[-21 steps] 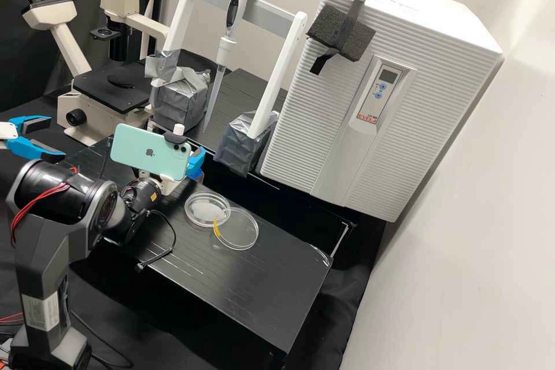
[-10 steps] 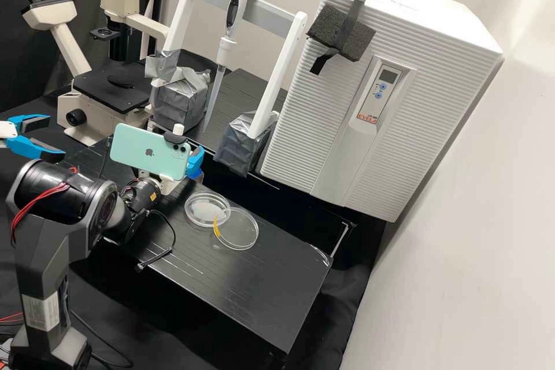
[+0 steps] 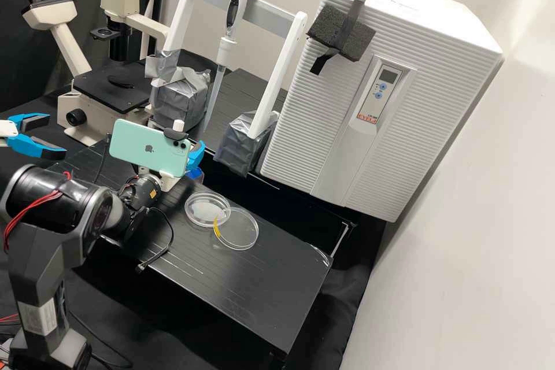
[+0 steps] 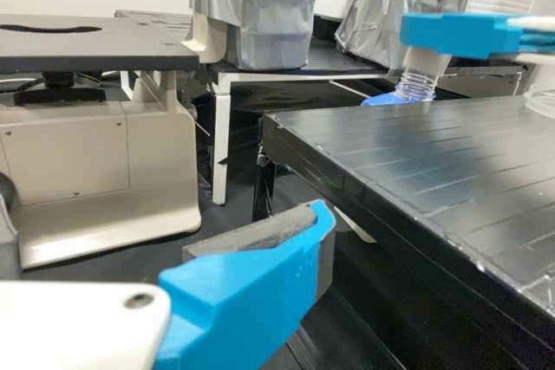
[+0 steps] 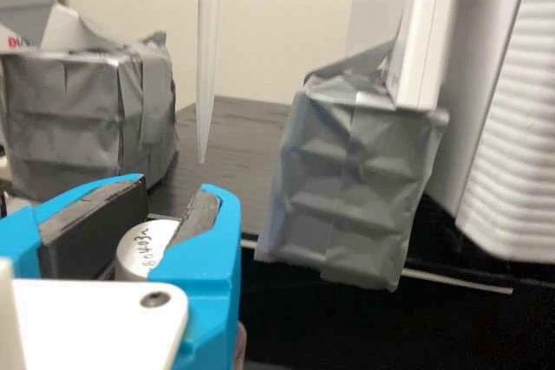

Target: Open the bottle

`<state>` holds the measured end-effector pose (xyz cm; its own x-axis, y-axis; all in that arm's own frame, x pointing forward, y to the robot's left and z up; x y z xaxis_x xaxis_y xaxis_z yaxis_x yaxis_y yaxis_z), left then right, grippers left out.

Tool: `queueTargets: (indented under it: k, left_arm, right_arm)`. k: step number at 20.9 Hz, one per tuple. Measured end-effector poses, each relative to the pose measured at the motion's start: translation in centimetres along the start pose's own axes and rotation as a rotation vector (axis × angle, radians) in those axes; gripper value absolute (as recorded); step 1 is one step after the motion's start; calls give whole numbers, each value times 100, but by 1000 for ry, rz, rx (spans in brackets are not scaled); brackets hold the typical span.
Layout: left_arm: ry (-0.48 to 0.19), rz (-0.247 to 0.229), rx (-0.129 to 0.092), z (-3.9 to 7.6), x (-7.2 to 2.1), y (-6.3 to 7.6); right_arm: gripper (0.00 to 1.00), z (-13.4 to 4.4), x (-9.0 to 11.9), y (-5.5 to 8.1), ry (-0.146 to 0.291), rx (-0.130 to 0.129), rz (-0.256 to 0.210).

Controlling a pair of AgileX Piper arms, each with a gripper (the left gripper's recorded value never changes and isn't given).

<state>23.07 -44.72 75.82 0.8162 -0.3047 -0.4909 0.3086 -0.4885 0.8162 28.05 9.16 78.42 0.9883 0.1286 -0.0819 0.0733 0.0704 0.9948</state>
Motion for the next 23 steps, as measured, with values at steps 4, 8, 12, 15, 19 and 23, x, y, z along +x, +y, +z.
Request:
queueTargets:
  k: [4,8,12,15,19,23]
  left_arm:
    - [9,-1,-9,-2,-13,-15]
    - [9,-1,-7,-1,-13,-15]
    - [9,-1,-7,-1,-13,-15]
    - [15,7,-3,-11,-26,4]
    - [24,25,6,-20,-50,46]
    - [17,22,7,-6,-44,41]
  right_arm:
    - [0,-39,-21,50,14,16,16]
    - [0,-98,-73,134,38,43,43]
    - [0,-108,-228,175,48,48,52]
    - [0,-86,-383,168,53,41,42]
    - [0,-52,-540,144,56,35,28]
    - [0,-54,-614,162,62,53,34]
